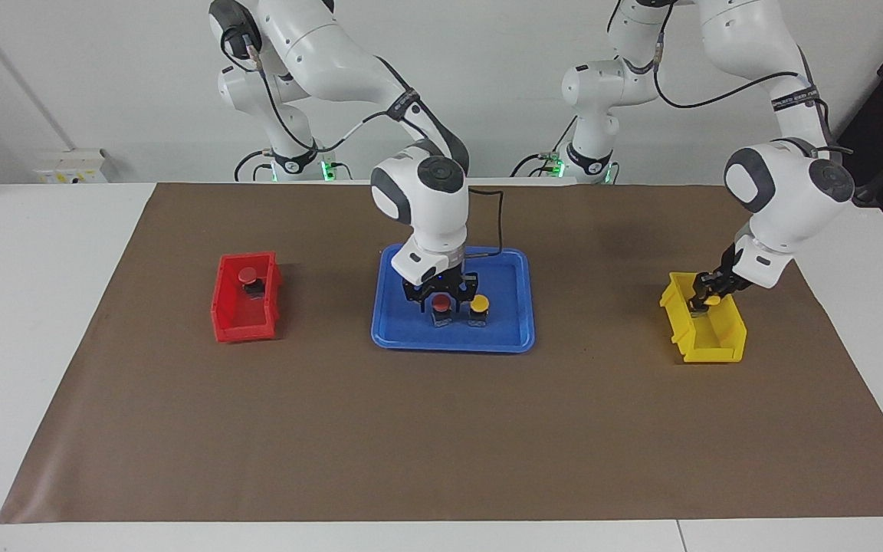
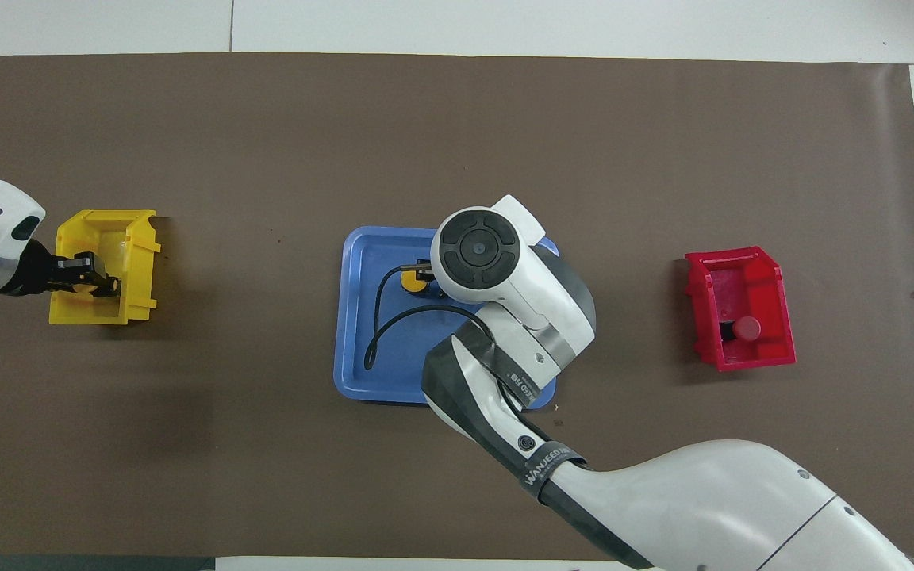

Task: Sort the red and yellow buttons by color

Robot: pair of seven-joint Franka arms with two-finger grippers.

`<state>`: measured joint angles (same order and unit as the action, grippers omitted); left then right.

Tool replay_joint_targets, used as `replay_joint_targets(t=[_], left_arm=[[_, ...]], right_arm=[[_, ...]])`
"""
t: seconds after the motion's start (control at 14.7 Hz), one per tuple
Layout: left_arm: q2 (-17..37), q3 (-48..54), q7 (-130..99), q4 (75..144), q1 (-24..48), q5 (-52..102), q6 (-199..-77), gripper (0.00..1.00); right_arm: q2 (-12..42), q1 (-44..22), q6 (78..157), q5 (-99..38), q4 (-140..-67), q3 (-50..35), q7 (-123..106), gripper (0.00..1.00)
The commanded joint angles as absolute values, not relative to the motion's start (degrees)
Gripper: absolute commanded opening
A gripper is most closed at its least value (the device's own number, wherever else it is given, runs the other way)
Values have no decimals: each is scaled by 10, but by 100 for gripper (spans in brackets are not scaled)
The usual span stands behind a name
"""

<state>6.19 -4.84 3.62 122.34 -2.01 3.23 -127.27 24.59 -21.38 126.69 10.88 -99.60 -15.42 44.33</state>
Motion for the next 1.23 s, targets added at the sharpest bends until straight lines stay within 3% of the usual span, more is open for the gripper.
replay_joint_targets(t=[0.0,0.14,0.2,0.41,0.54,0.61,1.02,1.16], left_arm=[[51,-42,46,1236,-29,19,-1284,51],[40,-43,48,1217,-29,9,-1243,72],[31,-43,47,1197,-28,7,-1200,77],[8,-42,47,1124,-27,6,-1100,77],[-1,-41,46,1073,-19,6,-1044,86],[-4,-35,44,1051,-16,6,-1022,100],[-47,-25,40,1000,54,7,-962,100],[-45,-23,38,977,56,8,-941,100]], right_arm=[[232,-211,1271,119,-1017,-157,443,68],[232,-211,1273,116,-1017,-157,443,61],[232,-211,1273,115,-1016,-158,441,54],[233,-208,1276,113,-1010,-157,437,31],[232,-207,1273,112,-1003,-158,429,16],[229,-201,1262,112,-993,-158,427,13],[72,-53,1099,76,-1014,-157,220,13],[30,4,1099,67,-1058,-157,140,13]])
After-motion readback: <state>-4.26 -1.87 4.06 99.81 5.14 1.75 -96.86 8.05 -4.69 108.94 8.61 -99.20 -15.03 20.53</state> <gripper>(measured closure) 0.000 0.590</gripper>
